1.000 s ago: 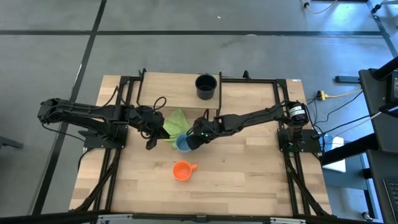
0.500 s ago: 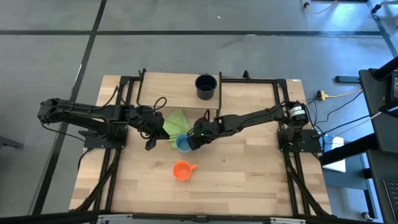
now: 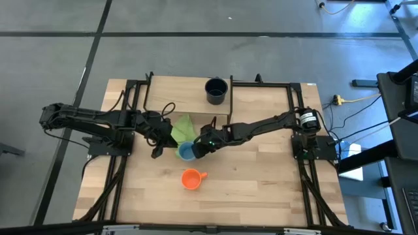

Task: Stack small to large cups/mugs on shelf
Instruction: Put the blue mug on the shelf

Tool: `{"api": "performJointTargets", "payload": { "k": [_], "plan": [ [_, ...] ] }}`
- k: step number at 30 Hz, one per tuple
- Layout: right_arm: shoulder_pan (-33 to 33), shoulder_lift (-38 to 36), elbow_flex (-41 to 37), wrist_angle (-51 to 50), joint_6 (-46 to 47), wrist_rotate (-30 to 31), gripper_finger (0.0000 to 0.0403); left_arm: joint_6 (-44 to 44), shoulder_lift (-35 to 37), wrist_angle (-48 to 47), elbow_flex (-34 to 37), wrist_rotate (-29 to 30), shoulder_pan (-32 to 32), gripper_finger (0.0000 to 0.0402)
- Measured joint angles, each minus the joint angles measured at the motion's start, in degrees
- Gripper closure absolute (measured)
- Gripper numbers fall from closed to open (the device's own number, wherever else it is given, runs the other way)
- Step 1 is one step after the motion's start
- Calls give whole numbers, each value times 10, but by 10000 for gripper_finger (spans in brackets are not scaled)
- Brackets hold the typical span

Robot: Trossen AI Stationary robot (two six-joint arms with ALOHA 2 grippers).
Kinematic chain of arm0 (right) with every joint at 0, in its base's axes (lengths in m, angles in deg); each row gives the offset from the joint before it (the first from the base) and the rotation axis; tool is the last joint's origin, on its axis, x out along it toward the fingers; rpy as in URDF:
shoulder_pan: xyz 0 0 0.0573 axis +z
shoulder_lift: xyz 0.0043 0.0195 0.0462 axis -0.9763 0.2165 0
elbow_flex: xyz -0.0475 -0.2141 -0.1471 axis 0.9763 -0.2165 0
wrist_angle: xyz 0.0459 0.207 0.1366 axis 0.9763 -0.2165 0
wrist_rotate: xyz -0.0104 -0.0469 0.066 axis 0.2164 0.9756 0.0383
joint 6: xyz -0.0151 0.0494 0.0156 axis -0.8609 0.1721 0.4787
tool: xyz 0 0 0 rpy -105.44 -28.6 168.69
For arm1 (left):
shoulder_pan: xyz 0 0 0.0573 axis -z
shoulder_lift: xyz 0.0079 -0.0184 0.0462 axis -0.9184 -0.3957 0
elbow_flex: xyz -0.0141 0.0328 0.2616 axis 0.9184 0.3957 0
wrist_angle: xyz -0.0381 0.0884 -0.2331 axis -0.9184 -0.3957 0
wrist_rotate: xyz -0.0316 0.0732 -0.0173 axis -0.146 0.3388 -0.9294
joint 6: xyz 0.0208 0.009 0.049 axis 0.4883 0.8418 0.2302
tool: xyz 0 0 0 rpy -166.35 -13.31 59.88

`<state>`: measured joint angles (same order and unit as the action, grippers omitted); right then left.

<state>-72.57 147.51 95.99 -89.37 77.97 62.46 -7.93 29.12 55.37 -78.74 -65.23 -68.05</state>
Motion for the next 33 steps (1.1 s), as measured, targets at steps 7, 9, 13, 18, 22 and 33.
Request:
{"api": "performJointTargets", "payload": {
  "k": [7, 9, 13, 18, 22, 33],
  "plan": [
    [-5, 1, 0, -4, -8, 0, 399, -1, 0, 0, 0, -4, 0, 361],
    [-5, 1, 0, -13, -8, 10, 399, 1, 0, 0, 0, -4, 0, 361],
    [-5, 0, 0, -55, -8, 64, 398, 5, 0, -6, 0, -4, 0, 361],
    [-5, -1, 42, -138, -40, 94, 398, 5, 2, -11, 0, -7, 0, 361],
    [-5, -1, 99, -201, -77, 124, 386, 5, 17, -8, -1, -6, 0, 361],
    [-14, -3, 183, -310, -112, 149, 304, 11, 54, -42, -1, 12, 0, 361]
  ]
}}
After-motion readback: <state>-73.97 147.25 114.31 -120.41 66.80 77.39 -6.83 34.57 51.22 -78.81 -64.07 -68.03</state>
